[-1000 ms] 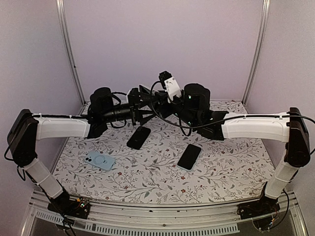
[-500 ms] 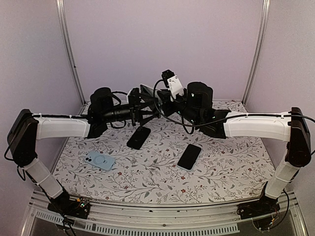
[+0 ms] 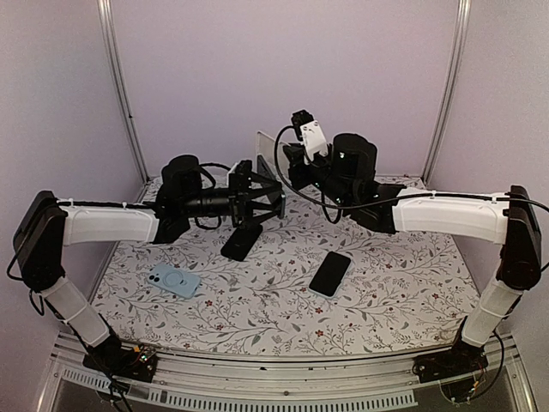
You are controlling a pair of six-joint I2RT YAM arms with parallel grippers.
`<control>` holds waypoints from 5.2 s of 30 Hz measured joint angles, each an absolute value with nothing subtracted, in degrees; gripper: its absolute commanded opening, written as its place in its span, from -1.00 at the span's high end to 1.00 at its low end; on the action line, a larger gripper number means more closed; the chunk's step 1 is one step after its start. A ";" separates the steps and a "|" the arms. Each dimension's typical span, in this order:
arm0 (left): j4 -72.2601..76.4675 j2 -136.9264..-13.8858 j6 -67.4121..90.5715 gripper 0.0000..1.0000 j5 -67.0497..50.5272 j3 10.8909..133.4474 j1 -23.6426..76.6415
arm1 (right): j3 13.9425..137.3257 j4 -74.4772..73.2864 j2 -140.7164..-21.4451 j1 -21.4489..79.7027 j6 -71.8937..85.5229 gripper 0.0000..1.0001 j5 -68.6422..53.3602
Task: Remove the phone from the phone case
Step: Remove the phone case from the phone, then place the phone case at the corner of the board, then place the phone at the center of the board.
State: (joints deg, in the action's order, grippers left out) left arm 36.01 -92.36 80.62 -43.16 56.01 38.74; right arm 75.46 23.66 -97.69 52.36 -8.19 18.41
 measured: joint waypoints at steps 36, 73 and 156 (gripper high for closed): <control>24.03 -90.63 69.01 0.38 -42.89 56.01 37.43 | 37.71 19.42 -84.95 13.61 45.84 0.85 8.93; 21.54 -89.47 66.41 0.39 -43.00 55.81 36.45 | 30.09 12.34 -80.29 11.18 46.37 -0.79 6.83; -30.72 -102.35 53.58 -0.76 -9.32 61.08 60.07 | 47.64 -1.65 -81.97 22.83 21.61 -0.98 -7.94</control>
